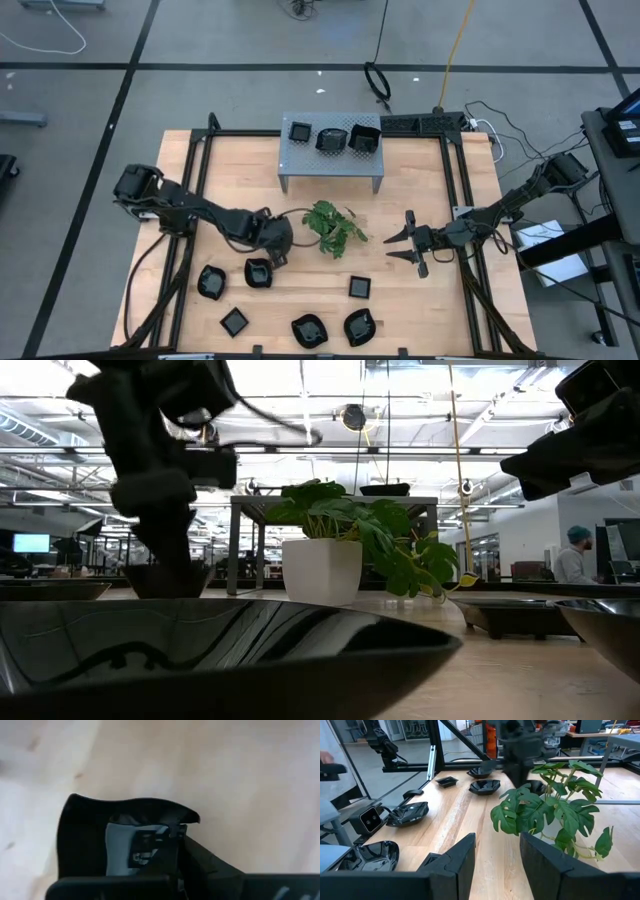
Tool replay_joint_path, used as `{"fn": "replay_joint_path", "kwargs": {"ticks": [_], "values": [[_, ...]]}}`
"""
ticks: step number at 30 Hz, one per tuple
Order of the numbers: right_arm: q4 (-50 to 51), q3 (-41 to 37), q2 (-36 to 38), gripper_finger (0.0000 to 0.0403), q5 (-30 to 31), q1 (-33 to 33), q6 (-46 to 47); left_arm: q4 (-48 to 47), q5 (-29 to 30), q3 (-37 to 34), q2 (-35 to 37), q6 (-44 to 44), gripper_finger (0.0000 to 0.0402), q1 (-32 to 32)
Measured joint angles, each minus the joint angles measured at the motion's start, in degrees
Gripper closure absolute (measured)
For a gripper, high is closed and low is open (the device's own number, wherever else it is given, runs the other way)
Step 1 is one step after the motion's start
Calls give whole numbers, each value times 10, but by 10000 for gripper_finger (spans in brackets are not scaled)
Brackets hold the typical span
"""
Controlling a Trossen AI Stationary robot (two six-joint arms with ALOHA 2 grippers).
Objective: Pick & Place Mini shaped plates
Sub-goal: Stack the distorted square black bowl on top of the other distorted square black bowls on the shelf
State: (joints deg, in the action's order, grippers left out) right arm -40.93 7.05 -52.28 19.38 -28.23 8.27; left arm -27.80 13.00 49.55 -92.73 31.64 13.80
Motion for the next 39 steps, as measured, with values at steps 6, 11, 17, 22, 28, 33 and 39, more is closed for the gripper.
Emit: {"fn": "replay_joint_path", "kwargs": {"ticks": [6,11,17,22,28,33,39], "values": [[0,0,0,261,0,0,0,103,-10,17,0,-41,393,67],[0,0,0,261,0,0,0,224,9,17,0,-78,397,119],[-10,0,0,261,0,0,0,303,43,18,-38,-91,393,145],[-13,0,0,261,0,0,0,353,40,32,-95,-169,395,149],[-25,0,0,261,0,0,0,351,27,104,-178,-323,398,152],[-40,0,0,261,0,0,0,291,27,173,-234,-385,382,148],[-52,0,0,261,0,0,22,255,31,206,-243,-391,362,149]]}}
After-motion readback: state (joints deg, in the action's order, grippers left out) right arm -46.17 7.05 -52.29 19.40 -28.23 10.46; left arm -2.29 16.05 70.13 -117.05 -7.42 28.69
